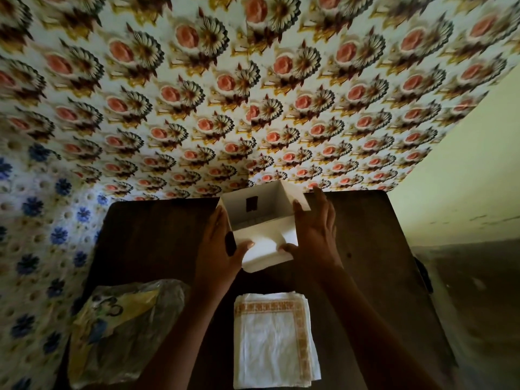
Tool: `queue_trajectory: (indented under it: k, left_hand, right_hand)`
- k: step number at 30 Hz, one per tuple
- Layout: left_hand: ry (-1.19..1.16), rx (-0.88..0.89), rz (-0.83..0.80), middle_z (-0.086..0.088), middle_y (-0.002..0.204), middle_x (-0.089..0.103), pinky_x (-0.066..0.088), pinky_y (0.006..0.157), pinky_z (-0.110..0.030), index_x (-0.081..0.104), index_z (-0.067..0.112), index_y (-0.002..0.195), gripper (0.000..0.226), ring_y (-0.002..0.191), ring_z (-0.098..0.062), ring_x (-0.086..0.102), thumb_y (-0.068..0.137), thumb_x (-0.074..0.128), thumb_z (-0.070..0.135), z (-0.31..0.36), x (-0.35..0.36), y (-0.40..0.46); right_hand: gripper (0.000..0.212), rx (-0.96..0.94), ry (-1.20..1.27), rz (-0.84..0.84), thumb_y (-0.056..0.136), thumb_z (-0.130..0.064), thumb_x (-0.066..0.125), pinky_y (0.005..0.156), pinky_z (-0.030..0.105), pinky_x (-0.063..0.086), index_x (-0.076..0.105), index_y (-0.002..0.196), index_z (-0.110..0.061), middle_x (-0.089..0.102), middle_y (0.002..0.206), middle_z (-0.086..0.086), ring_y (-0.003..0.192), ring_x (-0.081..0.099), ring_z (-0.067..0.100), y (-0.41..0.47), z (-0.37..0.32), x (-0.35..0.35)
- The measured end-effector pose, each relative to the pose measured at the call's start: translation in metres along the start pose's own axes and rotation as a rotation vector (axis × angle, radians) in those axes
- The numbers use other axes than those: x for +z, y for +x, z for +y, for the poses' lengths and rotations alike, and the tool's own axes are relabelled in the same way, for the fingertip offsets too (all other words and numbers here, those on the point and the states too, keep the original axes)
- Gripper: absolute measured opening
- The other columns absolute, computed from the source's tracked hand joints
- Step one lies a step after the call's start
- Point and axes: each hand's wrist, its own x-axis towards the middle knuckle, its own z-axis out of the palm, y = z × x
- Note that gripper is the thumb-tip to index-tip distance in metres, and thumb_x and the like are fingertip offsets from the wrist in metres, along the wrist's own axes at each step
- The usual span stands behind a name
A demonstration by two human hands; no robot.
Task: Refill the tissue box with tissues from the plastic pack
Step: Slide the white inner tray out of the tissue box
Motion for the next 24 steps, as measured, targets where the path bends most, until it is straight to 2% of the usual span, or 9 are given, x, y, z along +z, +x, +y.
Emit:
queue_trajectory:
  k: [3,6,9,11,13,16,19,22,24]
  left_hand:
    - [-0.141,-0.073,-0.002,0.004,0.161,0.037,0.044,0.115,-0.037,0.027,0.026,0.158,0.092,0.146,-0.011,0.038,0.084,0.08,0.035,0.004,-0.002,0.005]
    - [-0.241,-0.148,-0.007,0.003,0.146,0.054,0.047,0.096,-0.008,0.035,0.024,0.155,0.082,0.128,-0.004,0.051,0.086,0.078,0.02,0.014,-0.004,0.005]
    - [-0.3,-0.208,0.017,-0.005,0.132,0.067,0.057,0.089,-0.021,0.043,0.024,0.151,0.074,0.113,-0.01,0.065,0.087,0.077,0.012,0.018,-0.003,0.005]
    - [-0.252,-0.225,0.025,-0.008,0.114,0.075,0.061,0.084,-0.028,0.047,0.024,0.148,0.071,0.09,-0.004,0.069,0.085,0.078,0.013,0.018,-0.005,0.005]
    - [-0.215,-0.221,0.011,-0.006,0.1,0.076,0.061,0.075,-0.02,0.049,0.023,0.147,0.068,0.076,-0.003,0.066,0.085,0.078,0.013,0.015,-0.008,0.001]
    - [-0.226,-0.217,0.027,-0.008,0.114,0.074,0.055,0.072,-0.008,0.052,0.019,0.144,0.063,0.092,-0.012,0.068,0.086,0.076,0.011,0.012,-0.013,-0.008]
    - [-0.207,-0.178,0.052,-0.009,0.116,0.074,0.05,0.073,0.001,0.054,0.018,0.143,0.061,0.093,-0.008,0.069,0.086,0.076,0.009,0.006,-0.011,-0.018]
    - [-0.217,-0.151,0.051,-0.007,0.12,0.073,0.054,0.08,-0.006,0.052,0.02,0.144,0.06,0.1,-0.009,0.069,0.089,0.074,0.01,0.003,-0.007,-0.023]
    - [-0.263,-0.171,0.035,-0.004,0.132,0.067,0.057,0.091,-0.022,0.05,0.023,0.146,0.063,0.116,-0.017,0.066,0.089,0.074,0.012,0.001,-0.006,-0.025]
  right_hand:
    - [0.103,-0.039,0.089,-0.024,0.067,-0.044,0.087,0.114,0.057,0.035,0.034,0.15,-0.013,0.015,0.163,0.015,0.15,0.015,0.036,0.009,0.004,0.003]
    - [0.088,0.003,0.376,0.014,0.07,-0.022,0.089,0.108,0.037,0.045,0.046,0.143,-0.003,0.046,0.148,0.016,0.134,0.048,0.031,0.009,0.004,0.01]
    - [0.075,0.065,0.489,0.077,0.072,-0.021,0.088,0.094,0.012,0.049,0.053,0.137,-0.01,0.059,0.135,0.007,0.118,0.058,0.014,0.004,0.001,0.016]
    - [0.07,0.083,0.539,0.115,0.072,-0.023,0.089,0.081,-0.004,0.043,0.057,0.133,-0.012,0.063,0.128,0.004,0.11,0.06,0.007,-0.002,-0.002,0.016]
    - [0.07,0.123,0.636,0.137,0.072,-0.024,0.088,0.082,-0.002,0.046,0.057,0.134,-0.016,0.063,0.127,-0.001,0.109,0.061,0.003,-0.011,-0.005,0.014]
    - [0.071,0.153,0.71,0.16,0.072,-0.028,0.087,0.082,0.011,0.055,0.055,0.135,-0.022,0.059,0.123,-0.011,0.105,0.062,0.0,-0.031,-0.011,0.015]
    - [0.071,0.173,0.696,0.192,0.069,-0.028,0.089,0.08,0.017,0.06,0.058,0.132,-0.016,0.061,0.118,-0.006,0.102,0.065,0.006,-0.044,-0.015,0.025]
    - [0.069,0.169,0.697,0.183,0.069,-0.029,0.089,0.079,0.023,0.062,0.06,0.13,-0.012,0.062,0.116,0.001,0.101,0.066,0.01,-0.047,-0.014,0.029]
    - [0.071,0.15,0.666,0.162,0.069,-0.029,0.089,0.083,0.014,0.056,0.059,0.131,-0.012,0.061,0.118,0.001,0.104,0.062,0.008,-0.048,-0.01,0.025]
